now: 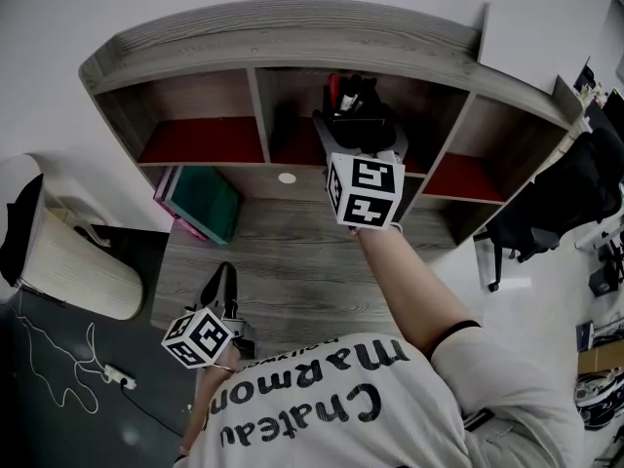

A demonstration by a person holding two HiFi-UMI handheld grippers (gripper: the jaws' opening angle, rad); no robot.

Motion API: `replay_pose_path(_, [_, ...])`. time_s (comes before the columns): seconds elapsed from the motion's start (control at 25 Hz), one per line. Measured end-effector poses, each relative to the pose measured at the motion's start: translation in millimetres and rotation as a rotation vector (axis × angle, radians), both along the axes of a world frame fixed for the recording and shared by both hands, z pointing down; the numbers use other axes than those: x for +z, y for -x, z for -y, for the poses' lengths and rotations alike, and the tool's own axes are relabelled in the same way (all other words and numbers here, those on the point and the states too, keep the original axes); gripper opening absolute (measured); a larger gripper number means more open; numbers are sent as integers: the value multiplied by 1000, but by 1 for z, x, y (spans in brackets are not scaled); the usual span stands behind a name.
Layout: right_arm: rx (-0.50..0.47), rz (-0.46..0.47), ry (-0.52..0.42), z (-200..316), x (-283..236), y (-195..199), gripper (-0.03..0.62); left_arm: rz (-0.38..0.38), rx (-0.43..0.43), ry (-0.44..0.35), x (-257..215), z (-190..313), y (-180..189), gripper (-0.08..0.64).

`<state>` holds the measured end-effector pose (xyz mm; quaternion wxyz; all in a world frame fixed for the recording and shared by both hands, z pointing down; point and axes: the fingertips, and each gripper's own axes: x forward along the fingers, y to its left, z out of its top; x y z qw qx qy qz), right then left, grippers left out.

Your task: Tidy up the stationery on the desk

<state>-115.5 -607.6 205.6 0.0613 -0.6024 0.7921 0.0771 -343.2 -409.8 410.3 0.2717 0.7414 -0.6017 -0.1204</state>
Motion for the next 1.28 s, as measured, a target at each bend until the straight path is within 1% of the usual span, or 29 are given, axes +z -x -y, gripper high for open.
replay_pose_path(0.16, [18, -16, -1, 1, 3, 1, 457, -4, -7, -1, 0, -3, 3, 17])
replay_pose_path(0.28, [12, -34, 12, 2, 11, 3, 457, -7, -9, -6, -1, -6, 5, 16])
replay_pose_path(0.4, [-6, -14, 40, 2, 14, 1, 457, -3, -11, -10, -2, -9, 9, 16])
replay_pose_path(0.52, [-19, -14, 26, 0, 15, 0, 457, -3, -19, -12, -3, -11, 15, 17])
replay_pose_path(0.76, [-19, 7, -4, -17, 10, -4, 457, 9, 17, -26, -7, -12, 14, 15])
replay_pose_path(1.0, [-4, 32, 59, -44, 36, -16, 457, 12, 62, -37, -6, -13, 17, 17])
replay_pose_path(1.08, [-13, 46, 84, -59, 48, -19, 457, 36, 84, -49, -7, -13, 14, 15])
replay_pose_path(1.2, [-55, 50, 130, -87, 67, -17, 457, 126, 143, -76, -9, -12, -1, 17])
replay_pose_path(1.24, [-74, 47, 149, -96, 74, -14, 457, 137, 166, -86, -11, -11, -8, 17])
replay_pose_path(1.28, [-89, 45, 168, -104, 80, -12, 457, 131, 189, -95, -13, -9, -15, 15])
